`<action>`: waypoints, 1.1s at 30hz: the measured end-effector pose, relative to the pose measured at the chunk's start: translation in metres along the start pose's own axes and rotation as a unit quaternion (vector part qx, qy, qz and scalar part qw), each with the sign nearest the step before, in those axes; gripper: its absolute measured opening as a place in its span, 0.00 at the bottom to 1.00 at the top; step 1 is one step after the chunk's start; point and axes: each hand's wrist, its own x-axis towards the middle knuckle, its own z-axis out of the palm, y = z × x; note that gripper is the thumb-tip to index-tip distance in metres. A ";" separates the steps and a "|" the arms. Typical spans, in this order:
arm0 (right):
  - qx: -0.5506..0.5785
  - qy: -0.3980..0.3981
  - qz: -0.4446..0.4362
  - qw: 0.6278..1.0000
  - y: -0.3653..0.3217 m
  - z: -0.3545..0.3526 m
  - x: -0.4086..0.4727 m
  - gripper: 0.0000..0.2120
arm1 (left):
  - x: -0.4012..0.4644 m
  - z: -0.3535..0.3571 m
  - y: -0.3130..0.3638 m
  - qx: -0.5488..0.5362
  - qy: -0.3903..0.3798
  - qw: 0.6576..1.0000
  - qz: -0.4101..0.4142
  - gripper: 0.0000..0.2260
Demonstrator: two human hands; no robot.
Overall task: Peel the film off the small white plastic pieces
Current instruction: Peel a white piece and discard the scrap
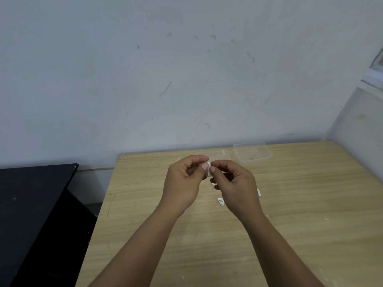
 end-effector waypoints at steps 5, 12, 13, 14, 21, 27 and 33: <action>-0.109 0.061 -0.115 0.986 0.005 0.003 -0.001 0.13 | 0.002 -0.003 0.001 -0.021 0.009 1.000 -0.006 0.06; -0.268 0.107 -0.272 0.918 0.017 0.005 0.004 0.11 | 0.002 -0.001 0.004 -0.034 0.003 0.999 -0.005 0.06; -0.285 0.112 -0.282 0.909 0.017 0.004 0.003 0.11 | 0.002 -0.001 0.004 -0.033 0.003 0.999 -0.006 0.06; -0.296 0.116 -0.291 0.902 0.016 0.004 0.003 0.11 | 0.002 -0.002 0.004 -0.034 0.003 0.999 -0.008 0.06; -0.304 0.116 -0.301 0.897 0.012 0.005 0.000 0.10 | 0.000 -0.003 0.005 -0.043 0.003 0.999 -0.014 0.06; -0.273 0.094 -0.293 0.912 0.013 0.005 -0.002 0.04 | 0.001 -0.005 0.004 -0.057 0.010 0.998 -0.018 0.05; -0.269 0.098 -0.301 0.910 0.013 0.005 -0.001 0.09 | -0.001 -0.006 0.005 -0.066 0.011 0.998 -0.018 0.06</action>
